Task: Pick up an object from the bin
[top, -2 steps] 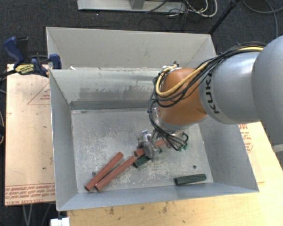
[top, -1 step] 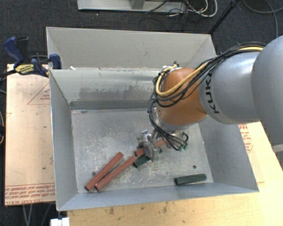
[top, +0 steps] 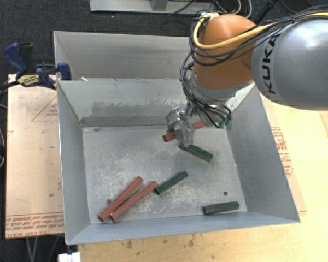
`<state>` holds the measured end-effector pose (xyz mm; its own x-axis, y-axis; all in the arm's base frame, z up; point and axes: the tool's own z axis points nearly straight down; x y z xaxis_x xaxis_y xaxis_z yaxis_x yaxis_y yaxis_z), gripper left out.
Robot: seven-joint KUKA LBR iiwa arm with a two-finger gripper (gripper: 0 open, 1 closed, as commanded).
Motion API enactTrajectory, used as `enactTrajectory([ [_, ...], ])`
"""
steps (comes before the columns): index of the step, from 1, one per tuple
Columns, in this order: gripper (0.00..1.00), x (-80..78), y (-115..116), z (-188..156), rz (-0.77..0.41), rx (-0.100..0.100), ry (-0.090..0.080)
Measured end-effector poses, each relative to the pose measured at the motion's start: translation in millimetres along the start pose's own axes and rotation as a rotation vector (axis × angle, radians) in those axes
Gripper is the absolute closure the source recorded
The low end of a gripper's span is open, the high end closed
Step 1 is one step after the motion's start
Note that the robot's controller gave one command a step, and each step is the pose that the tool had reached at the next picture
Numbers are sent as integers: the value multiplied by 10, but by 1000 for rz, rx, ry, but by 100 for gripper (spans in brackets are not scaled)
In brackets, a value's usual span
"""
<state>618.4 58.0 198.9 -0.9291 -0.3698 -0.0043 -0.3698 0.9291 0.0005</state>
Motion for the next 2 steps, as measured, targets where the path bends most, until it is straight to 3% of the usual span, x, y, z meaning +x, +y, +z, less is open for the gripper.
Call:
enactTrajectory([
  [1, 100, 1, -2, 1, 0, 0, 0],
  [2, 100, -26, -103, -494, -14, -1, 5],
])
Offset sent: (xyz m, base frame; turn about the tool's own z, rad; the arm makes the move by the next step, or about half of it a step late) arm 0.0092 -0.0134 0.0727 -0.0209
